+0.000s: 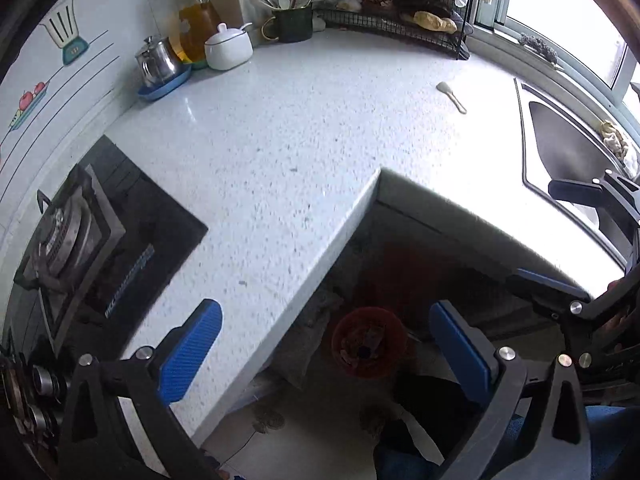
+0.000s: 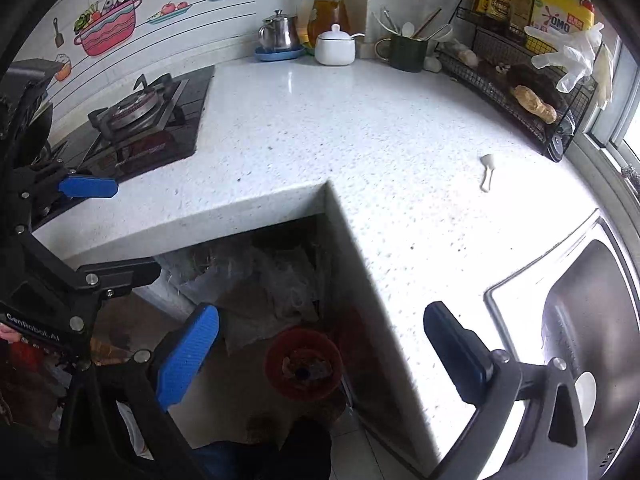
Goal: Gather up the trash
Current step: 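Raise both tools back up to the counter toward the white scoop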
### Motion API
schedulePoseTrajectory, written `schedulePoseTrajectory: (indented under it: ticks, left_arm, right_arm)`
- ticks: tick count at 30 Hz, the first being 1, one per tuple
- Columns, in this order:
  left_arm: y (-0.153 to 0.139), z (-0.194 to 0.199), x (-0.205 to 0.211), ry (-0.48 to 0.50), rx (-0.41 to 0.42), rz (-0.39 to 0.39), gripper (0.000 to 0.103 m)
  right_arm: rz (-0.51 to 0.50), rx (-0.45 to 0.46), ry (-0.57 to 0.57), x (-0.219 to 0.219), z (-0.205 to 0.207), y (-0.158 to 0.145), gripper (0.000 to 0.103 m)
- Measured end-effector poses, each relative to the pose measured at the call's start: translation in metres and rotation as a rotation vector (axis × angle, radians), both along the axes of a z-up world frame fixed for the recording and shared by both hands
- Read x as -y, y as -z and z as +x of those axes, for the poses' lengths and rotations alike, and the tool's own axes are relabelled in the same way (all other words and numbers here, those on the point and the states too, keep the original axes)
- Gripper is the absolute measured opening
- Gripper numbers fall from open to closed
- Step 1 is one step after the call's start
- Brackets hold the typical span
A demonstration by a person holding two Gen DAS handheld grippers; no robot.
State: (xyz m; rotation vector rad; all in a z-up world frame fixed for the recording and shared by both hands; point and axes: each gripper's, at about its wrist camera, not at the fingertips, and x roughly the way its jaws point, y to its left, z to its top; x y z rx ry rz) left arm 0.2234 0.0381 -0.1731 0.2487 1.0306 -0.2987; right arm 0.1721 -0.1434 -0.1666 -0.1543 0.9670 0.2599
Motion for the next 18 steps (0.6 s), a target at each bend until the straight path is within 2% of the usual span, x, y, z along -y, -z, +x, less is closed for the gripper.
schedulePoseTrajectory:
  ticks: [7,18]
  left_arm:
    - [-0.015,0.064,0.028,-0.016,0.007,-0.02,0.103]
    - [-0.015,0.155,0.082,-0.017,-0.018,-0.013,0.103]
  right_arm:
    - [0.006,0.03,0.019,0.027,0.056,-0.009,0.102]
    - [0.023,0.005,0.088,0.087,0.131,-0.021,0.102]
